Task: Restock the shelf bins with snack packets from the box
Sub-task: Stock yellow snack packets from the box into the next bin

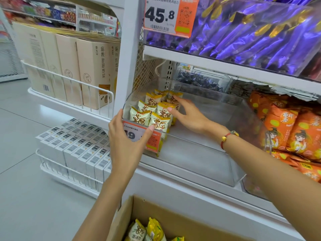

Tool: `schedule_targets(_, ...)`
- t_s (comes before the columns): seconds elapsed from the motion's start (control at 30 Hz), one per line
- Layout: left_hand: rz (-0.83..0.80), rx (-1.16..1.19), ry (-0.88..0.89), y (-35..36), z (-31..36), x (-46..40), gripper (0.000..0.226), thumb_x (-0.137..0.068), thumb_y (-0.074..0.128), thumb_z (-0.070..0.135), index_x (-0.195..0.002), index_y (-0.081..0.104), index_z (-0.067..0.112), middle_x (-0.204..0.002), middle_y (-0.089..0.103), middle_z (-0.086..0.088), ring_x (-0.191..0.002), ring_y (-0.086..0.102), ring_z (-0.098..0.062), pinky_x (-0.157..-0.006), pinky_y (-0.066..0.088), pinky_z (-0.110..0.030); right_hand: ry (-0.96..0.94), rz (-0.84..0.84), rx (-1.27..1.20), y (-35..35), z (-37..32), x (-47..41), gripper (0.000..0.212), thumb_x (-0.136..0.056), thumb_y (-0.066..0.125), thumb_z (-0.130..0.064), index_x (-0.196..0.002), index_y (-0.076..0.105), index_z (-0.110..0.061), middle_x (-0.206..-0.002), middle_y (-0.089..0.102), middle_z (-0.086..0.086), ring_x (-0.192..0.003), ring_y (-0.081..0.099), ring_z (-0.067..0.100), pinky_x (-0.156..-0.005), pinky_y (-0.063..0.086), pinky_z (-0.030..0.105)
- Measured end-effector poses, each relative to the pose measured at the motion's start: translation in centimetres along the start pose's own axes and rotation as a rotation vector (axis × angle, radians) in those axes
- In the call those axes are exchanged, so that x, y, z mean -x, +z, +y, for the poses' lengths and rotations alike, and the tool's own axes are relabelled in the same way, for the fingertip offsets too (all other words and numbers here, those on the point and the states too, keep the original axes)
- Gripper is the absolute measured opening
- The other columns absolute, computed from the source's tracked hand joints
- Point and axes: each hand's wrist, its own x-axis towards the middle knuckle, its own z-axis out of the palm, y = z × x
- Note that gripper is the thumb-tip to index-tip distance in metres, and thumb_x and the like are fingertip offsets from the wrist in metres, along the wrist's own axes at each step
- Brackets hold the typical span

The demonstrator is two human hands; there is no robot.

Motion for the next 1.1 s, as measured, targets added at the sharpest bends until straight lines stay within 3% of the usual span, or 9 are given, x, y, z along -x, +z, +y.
schedule_targets(0.1,0.036,-0.106,0.053,-0.5,0.9,0.8,0.084,-0.076,0.069,0.054,-0.146,0.031,0.028,-0.145,0.033,0.004,-0.133,0.03,-0.011,-0.092,0.028,-0.022,-0.167,0.1,0.013,-1.4,-1.6,4.0,0.038,-0.091,0.062,-0.02,-0.128,0.057,-0.02,-0.126,0.055,0.007,-0.114,0.053,0.019,-0.095,0.047,0.031)
schedule_targets(0.2,0.151,-0.145,0.182,-1.1,1.3,2.4,0.058,-0.079,0.073,0.042,-0.131,0.051,0.027,-0.135,0.043,0.003,-0.125,0.039,-0.012,-0.086,0.03,-0.011,-0.32,0.19,0.015,-2.0,-3.1,9.1,0.022,-0.085,0.066,-0.013,-0.106,0.07,-0.019,-0.096,0.062,0.001,-0.083,0.058,0.013,-0.069,0.044,0.016)
schedule_targets(0.3,0.085,-0.159,0.214,-1.6,1.2,3.9,0.03,-0.085,0.067,0.04,-0.112,0.06,0.031,-0.111,0.06,0.011,-0.102,0.055,-0.006,-0.079,0.042,-0.023,-0.287,0.099,0.096,-1.3,-2.7,13.1,0.015,-0.086,0.065,-0.022,-0.099,0.069,-0.027,-0.083,0.062,-0.012,-0.074,0.057,0.007,-0.065,0.043,0.021)
schedule_targets(0.47,-0.455,-0.525,0.177,-1.1,-0.9,6.2,0.019,-0.09,0.059,0.038,-0.109,0.061,0.036,-0.098,0.064,0.022,-0.093,0.062,-0.002,-0.073,0.043,-0.026,-0.006,-0.492,0.341,3.1,1.8,17.8,0.026,-0.09,0.06,-0.031,-0.116,0.062,-0.03,-0.1,0.063,-0.011,-0.089,0.056,0.01,-0.081,0.043,0.028)
schedule_targets(0.57,-0.64,-0.619,0.083,0.3,-4.9,9.4,0.019,-0.09,0.058,0.035,-0.108,0.063,0.034,-0.102,0.066,0.017,-0.096,0.063,-0.008,-0.078,0.046,-0.027,0.175,-0.661,0.314,7.4,5.7,21.1,0.029,-0.091,0.059,-0.03,-0.119,0.062,-0.023,-0.11,0.065,-0.001,-0.104,0.06,0.019,-0.085,0.044,0.027)
schedule_targets(0.77,-0.933,-0.778,-0.133,-0.1,-14.4,18.9,0.033,-0.096,0.051,0.034,-0.129,0.05,0.034,-0.134,0.047,0.014,-0.123,0.047,-0.011,-0.091,0.044,-0.029,0.397,-0.769,0.14,16.0,10.8,28.3,0.033,-0.093,0.053,-0.027,-0.125,0.059,-0.024,-0.122,0.062,0.004,-0.114,0.056,0.024,-0.083,0.043,0.028)
schedule_targets(0.9,-1.035,-0.86,-0.293,-0.9,-17.3,21.4,0.052,-0.097,0.048,0.033,-0.146,0.032,0.032,-0.147,0.037,0.003,-0.123,0.048,-0.021,-0.094,0.046,-0.036,0.461,-0.692,0.019,21.0,11.6,30.2,0.048,-0.098,0.046,-0.031,-0.144,0.037,-0.021,-0.141,0.046,0.003,-0.125,0.049,0.024,-0.096,0.045,0.035)
schedule_targets(1.03,-1.034,-0.876,-0.369,-0.4,-17.5,20.8,0.053,-0.094,0.055,0.031,-0.143,0.034,0.034,-0.143,0.04,-0.001,-0.117,0.054,-0.028,-0.089,0.048,-0.039,0.508,-0.558,-0.067,25.2,11.0,29.0,0.052,-0.101,0.043,-0.027,-0.148,0.026,-0.013,-0.125,0.053,0.01,-0.099,0.056,0.019,-0.083,0.046,0.034)
schedule_targets(1.1,-1.047,-0.902,-0.42,-0.1,-17.8,20.3,0.055,-0.092,0.057,0.03,-0.142,0.035,0.034,-0.141,0.04,-0.004,-0.117,0.053,-0.031,-0.09,0.048,-0.041,0.528,-0.536,-0.041,27.0,10.8,28.4,0.051,-0.098,0.048,-0.027,-0.143,0.032,-0.01,-0.122,0.057,0.015,-0.105,0.056,0.028,-0.089,0.048,0.039)
